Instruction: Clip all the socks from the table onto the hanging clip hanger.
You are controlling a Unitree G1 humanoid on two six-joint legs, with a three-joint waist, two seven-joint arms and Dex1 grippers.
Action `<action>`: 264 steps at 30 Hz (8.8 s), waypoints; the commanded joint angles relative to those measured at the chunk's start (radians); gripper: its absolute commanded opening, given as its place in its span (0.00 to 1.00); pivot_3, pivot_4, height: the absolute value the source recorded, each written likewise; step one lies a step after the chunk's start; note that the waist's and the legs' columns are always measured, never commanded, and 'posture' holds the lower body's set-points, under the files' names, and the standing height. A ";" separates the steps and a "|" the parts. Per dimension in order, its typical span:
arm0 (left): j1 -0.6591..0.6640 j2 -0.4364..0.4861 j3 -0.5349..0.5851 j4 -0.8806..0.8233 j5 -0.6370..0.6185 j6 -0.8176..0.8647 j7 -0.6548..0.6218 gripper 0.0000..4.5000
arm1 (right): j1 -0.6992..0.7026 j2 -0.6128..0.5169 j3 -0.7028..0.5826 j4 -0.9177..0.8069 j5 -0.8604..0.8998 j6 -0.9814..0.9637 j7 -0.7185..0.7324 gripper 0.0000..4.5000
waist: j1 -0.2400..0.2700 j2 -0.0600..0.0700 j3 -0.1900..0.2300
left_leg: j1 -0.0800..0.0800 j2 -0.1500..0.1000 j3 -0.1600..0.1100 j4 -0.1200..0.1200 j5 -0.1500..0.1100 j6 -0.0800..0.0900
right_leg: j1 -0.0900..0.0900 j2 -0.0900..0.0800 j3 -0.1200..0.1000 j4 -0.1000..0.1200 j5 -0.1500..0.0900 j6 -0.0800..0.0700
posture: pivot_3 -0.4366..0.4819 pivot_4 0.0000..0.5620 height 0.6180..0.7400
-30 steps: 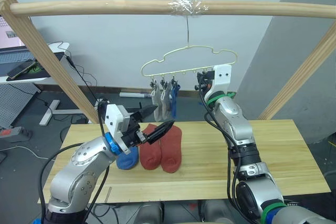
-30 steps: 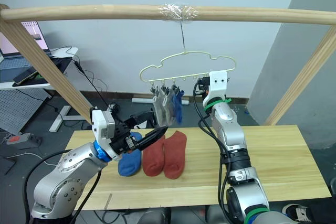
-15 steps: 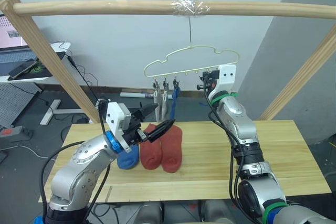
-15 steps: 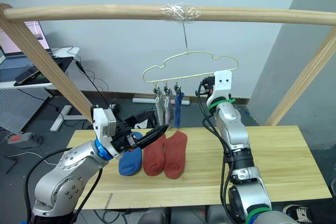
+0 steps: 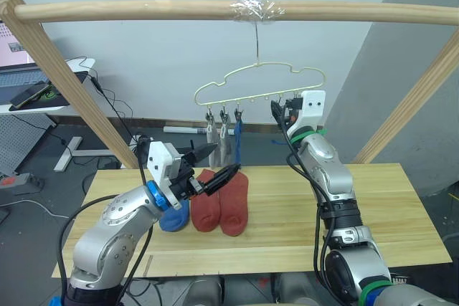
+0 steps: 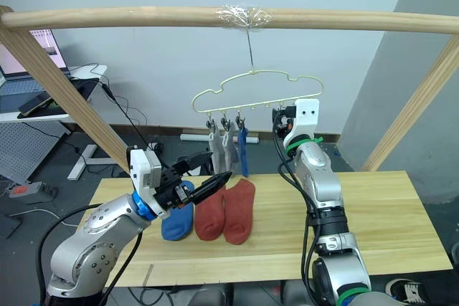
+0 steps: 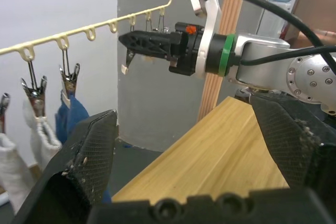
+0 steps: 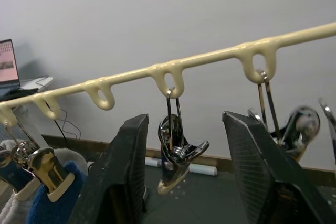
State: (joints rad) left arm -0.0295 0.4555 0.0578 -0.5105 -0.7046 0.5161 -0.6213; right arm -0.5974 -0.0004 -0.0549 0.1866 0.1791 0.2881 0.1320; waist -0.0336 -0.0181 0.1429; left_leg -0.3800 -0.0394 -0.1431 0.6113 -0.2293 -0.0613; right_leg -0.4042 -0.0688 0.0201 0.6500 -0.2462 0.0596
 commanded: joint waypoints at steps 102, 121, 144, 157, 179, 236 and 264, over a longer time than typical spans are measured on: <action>-0.267 -0.252 -0.318 1.184 0.739 -0.562 -0.014 0.01 | 0.071 -0.069 0.019 -0.235 0.014 0.276 0.017 0.00 | -0.026 0.000 0.000 | 0.016 0.003 0.010 0.002 0.000 0.000 | 0.010 0.007 0.014 0.005 -0.002 0.008 | 0.38 0.26 1.00; -0.176 -0.325 -0.166 0.499 0.335 -0.334 -0.108 0.01 | 0.018 -0.075 -0.178 -0.499 0.345 0.844 0.010 0.00 | -0.025 0.002 0.001 | 0.014 0.005 0.010 -0.001 -0.001 0.000 | 0.011 0.008 0.013 -0.004 -0.001 0.008 | 0.36 0.20 1.00; -0.179 -0.316 -0.161 0.512 0.332 -0.351 -0.138 0.01 | -0.094 0.037 -0.446 -0.499 0.517 1.087 -0.176 0.00 | -0.028 0.002 0.001 | 0.012 0.005 0.011 -0.001 -0.001 0.001 | 0.010 0.008 0.013 -0.006 -0.001 0.008 | 0.35 0.19 1.00; -0.251 -0.356 -0.180 0.595 0.350 -0.391 -0.145 0.01 | -0.099 0.067 -0.469 -0.506 0.553 1.111 -0.223 0.00 | -0.030 0.003 0.001 | 0.011 0.005 0.011 -0.002 -0.001 0.001 | 0.009 0.008 0.013 -0.006 -0.001 0.009 | 0.34 0.21 1.00; -0.251 -0.350 -0.185 0.604 0.352 -0.385 -0.171 0.01 | -0.118 0.074 -0.498 -0.494 0.594 1.104 -0.274 0.00 | -0.035 0.004 0.002 | 0.001 0.005 0.011 -0.001 -0.001 0.002 | -0.002 0.008 0.013 -0.005 0.000 0.009 | 0.33 0.21 1.00; -0.022 -0.030 0.021 0.043 0.085 -0.001 -0.135 1.00 | 0.290 -0.172 0.150 -0.492 -0.016 0.130 -0.034 0.48 | -0.051 0.005 0.007 | 0.001 0.012 0.015 -0.001 -0.002 0.001 | -0.003 0.015 0.018 -0.005 0.001 0.008 | 0.41 0.21 1.00; 0.037 -0.010 0.001 -0.040 0.053 -0.014 -0.101 1.00 | 0.008 -0.021 0.058 -0.075 -0.074 -0.024 -0.086 0.48 | -0.047 0.004 0.007 | 0.003 0.014 0.017 0.000 -0.002 0.001 | -0.003 0.017 0.020 -0.004 0.006 0.000 | 0.47 0.18 1.00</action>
State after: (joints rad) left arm 0.0080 0.4334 0.0471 -0.5047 -0.6301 0.5134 -0.7168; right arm -0.5584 -0.0274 0.0171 0.1256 0.1008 0.2901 0.0486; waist -0.0804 -0.0137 0.1498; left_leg -0.3767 -0.0258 -0.1257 0.6108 -0.2310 -0.0605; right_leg -0.4074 -0.0522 0.0400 0.6462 -0.2404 0.0594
